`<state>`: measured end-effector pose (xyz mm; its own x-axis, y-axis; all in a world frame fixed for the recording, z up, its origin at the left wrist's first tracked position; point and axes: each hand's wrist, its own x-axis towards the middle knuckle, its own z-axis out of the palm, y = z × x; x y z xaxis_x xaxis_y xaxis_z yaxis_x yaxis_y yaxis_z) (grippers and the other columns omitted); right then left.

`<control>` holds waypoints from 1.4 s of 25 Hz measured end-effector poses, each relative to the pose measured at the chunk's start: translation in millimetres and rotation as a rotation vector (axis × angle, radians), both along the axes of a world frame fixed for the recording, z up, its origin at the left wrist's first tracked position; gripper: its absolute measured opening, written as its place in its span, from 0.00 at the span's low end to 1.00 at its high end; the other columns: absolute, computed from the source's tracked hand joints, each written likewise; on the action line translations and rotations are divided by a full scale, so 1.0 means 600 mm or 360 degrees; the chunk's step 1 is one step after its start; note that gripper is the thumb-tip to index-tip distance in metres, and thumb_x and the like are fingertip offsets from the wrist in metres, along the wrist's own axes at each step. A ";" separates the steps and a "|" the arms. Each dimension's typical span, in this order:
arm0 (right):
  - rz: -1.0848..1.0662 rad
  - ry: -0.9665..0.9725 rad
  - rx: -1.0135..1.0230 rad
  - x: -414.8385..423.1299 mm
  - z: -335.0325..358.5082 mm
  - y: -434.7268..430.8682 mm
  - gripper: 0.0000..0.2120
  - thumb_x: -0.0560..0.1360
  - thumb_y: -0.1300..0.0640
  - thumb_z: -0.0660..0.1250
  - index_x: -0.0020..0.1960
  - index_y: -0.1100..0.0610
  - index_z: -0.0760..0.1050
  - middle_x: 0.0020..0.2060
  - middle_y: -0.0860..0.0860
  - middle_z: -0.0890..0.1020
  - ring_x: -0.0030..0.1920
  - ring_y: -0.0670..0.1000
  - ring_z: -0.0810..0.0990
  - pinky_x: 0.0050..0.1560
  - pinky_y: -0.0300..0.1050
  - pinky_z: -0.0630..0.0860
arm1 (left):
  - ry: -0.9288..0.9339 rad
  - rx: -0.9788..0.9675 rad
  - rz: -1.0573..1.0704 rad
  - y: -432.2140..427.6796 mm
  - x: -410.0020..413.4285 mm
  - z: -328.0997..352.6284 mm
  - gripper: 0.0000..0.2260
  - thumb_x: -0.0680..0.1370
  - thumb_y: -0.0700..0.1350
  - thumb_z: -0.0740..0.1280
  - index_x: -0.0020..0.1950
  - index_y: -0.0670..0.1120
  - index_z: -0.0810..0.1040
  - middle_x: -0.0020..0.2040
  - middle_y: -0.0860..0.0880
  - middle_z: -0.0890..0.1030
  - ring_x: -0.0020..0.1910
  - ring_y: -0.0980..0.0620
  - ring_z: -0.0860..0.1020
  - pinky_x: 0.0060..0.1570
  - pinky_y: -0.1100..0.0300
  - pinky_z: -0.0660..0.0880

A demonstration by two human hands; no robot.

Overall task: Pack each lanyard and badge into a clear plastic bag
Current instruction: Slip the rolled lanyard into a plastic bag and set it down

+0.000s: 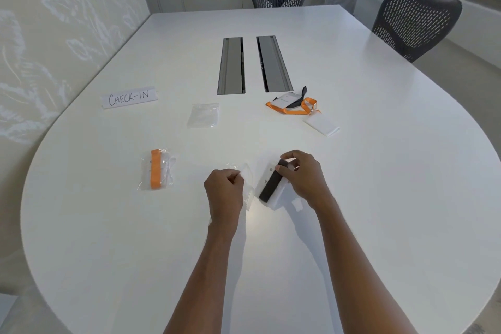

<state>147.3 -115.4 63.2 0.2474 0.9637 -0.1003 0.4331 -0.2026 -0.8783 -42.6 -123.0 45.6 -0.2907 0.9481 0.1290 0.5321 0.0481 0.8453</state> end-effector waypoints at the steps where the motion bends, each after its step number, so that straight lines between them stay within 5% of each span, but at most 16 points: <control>1: -0.0051 -0.0009 0.0080 -0.001 0.010 -0.005 0.08 0.78 0.55 0.75 0.56 0.53 0.82 0.46 0.49 0.84 0.42 0.48 0.80 0.42 0.42 0.75 | -0.0054 -0.0013 0.0001 0.003 -0.002 0.001 0.07 0.77 0.33 0.71 0.42 0.37 0.86 0.35 0.45 0.86 0.35 0.40 0.85 0.42 0.49 0.83; 6: -0.0286 0.0077 0.0445 -0.044 0.041 -0.035 0.07 0.74 0.59 0.74 0.43 0.53 0.76 0.39 0.48 0.82 0.34 0.45 0.77 0.33 0.30 0.72 | -0.0322 -0.0091 0.0120 0.016 -0.006 0.004 0.09 0.79 0.35 0.71 0.41 0.41 0.87 0.32 0.62 0.82 0.28 0.56 0.85 0.41 0.58 0.82; 10: -0.0256 -0.0037 0.0582 -0.093 0.040 -0.060 0.12 0.74 0.60 0.75 0.42 0.52 0.72 0.39 0.48 0.78 0.38 0.47 0.76 0.37 0.34 0.74 | -0.0583 -0.0120 0.0227 0.017 -0.003 0.007 0.07 0.79 0.37 0.73 0.44 0.45 0.88 0.44 0.51 0.89 0.31 0.55 0.86 0.44 0.57 0.84; 14: -0.0154 -0.0202 0.0490 -0.122 0.034 -0.078 0.14 0.75 0.59 0.74 0.40 0.50 0.69 0.39 0.45 0.77 0.38 0.47 0.76 0.36 0.41 0.74 | -0.0671 -0.0032 0.0220 0.013 -0.002 0.015 0.11 0.79 0.38 0.73 0.42 0.52 0.87 0.42 0.54 0.89 0.34 0.53 0.87 0.48 0.52 0.85; 19: -0.0066 -0.0339 0.0280 -0.136 0.032 -0.085 0.13 0.74 0.56 0.73 0.38 0.50 0.68 0.36 0.47 0.78 0.34 0.48 0.74 0.34 0.44 0.71 | -0.0480 0.0137 0.0196 0.003 -0.003 0.018 0.06 0.82 0.41 0.71 0.52 0.44 0.89 0.44 0.51 0.88 0.44 0.47 0.87 0.52 0.52 0.83; 26: -0.0334 0.0019 0.0315 -0.144 0.031 -0.083 0.14 0.77 0.55 0.75 0.38 0.55 0.72 0.34 0.50 0.79 0.32 0.48 0.74 0.32 0.42 0.73 | 0.0017 0.0403 -0.0243 -0.023 -0.005 0.013 0.08 0.81 0.32 0.70 0.55 0.40 0.88 0.47 0.45 0.85 0.44 0.53 0.81 0.47 0.76 0.71; 31: -0.0170 0.0276 0.0247 -0.145 0.026 -0.088 0.05 0.78 0.61 0.75 0.45 0.57 0.80 0.38 0.50 0.85 0.38 0.50 0.85 0.43 0.48 0.85 | 0.0055 0.0426 -0.0283 -0.020 -0.010 0.029 0.09 0.80 0.31 0.69 0.55 0.39 0.88 0.48 0.44 0.84 0.46 0.51 0.81 0.48 0.76 0.72; 35: -0.0295 0.0405 0.0280 -0.140 0.021 -0.087 0.05 0.78 0.63 0.74 0.44 0.61 0.79 0.38 0.54 0.86 0.41 0.54 0.87 0.42 0.48 0.83 | 0.0057 0.0380 -0.0338 -0.022 -0.016 0.030 0.10 0.81 0.33 0.70 0.60 0.40 0.87 0.49 0.44 0.84 0.47 0.50 0.82 0.49 0.77 0.72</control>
